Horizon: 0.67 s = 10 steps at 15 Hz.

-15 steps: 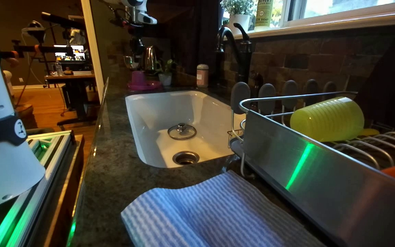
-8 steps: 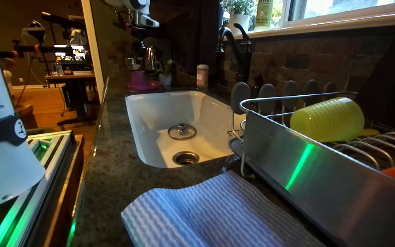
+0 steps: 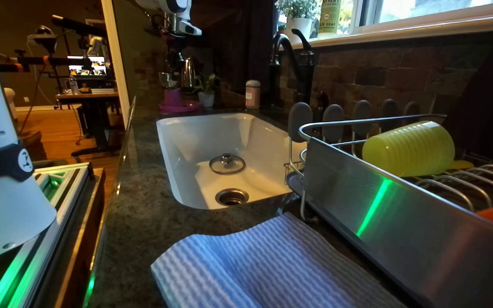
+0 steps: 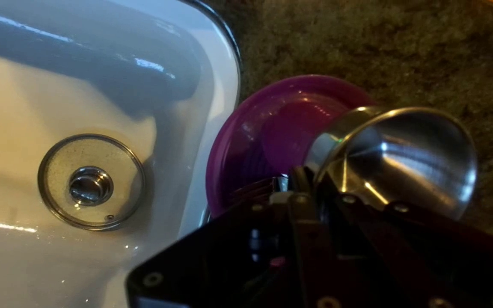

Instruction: Put the silver bowl from the window sill on top of the purple cup.

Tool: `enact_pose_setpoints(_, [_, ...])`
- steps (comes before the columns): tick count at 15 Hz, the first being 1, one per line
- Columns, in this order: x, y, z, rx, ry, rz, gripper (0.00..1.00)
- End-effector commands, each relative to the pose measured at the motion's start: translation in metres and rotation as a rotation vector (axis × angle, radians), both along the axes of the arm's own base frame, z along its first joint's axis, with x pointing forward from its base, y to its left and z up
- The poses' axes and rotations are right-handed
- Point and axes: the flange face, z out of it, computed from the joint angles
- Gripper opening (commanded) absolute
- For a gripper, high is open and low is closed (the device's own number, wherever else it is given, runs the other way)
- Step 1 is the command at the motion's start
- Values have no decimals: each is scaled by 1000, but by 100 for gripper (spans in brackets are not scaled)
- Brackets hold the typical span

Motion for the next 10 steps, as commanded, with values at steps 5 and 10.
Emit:
enact_pose_setpoints(5, [5, 12, -2, -28, 49, 2, 2])
enact_pose_setpoints(10, [9, 16, -4, -36, 63, 1, 2])
